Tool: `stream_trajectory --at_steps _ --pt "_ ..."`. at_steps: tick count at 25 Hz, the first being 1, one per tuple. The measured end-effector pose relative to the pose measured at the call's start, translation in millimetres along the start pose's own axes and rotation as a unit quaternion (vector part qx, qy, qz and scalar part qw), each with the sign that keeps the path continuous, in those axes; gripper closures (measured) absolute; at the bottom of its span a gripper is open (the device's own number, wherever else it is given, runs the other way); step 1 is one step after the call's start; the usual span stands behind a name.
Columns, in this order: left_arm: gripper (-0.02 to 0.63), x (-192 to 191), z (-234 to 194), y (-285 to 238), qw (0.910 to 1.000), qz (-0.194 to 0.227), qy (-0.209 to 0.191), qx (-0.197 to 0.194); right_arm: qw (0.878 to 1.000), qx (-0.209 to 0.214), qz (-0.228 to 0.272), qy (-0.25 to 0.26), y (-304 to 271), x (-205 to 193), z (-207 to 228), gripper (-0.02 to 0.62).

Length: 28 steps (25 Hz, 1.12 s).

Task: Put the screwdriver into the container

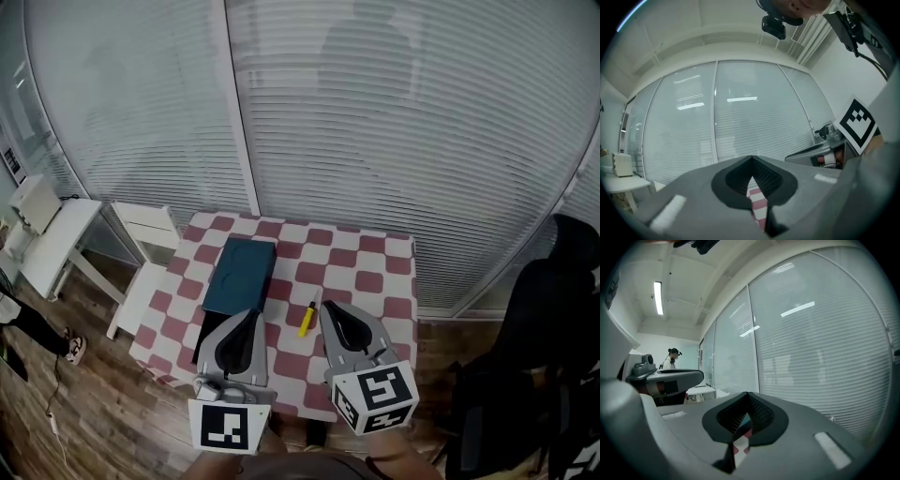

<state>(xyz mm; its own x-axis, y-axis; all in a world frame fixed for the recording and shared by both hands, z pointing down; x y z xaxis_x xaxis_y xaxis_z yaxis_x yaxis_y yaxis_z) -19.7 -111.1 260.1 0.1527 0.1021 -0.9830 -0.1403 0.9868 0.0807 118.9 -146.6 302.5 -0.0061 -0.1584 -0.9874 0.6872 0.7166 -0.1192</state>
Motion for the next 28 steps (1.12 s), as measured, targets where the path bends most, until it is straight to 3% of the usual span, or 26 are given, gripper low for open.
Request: stream_trajectory --at_steps 13,28 --pt "0.604 -31.8 -22.0 -56.2 0.9965 -0.019 0.028 -0.076 0.996 -0.075 -0.048 -0.022 -49.0 -31.1 17.9 0.569" --pt "0.604 -87.9 -36.6 -90.0 0.9838 -0.087 0.034 -0.153 0.974 -0.139 -0.131 -0.125 -92.7 -138.2 27.5 0.534"
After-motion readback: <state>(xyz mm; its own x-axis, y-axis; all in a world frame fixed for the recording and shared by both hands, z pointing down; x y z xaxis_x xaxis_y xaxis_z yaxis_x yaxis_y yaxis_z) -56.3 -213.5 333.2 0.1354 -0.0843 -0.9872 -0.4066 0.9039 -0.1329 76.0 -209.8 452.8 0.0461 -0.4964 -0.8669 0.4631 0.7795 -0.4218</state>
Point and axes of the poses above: the fingertips, and each gripper's own axes: y backward along the fingers, z to its right, x out of its top, the point moved 5 cm from there along y, backward along the fingers, and after that the axes turned 12 degrees about x, right-handed, at the moved point
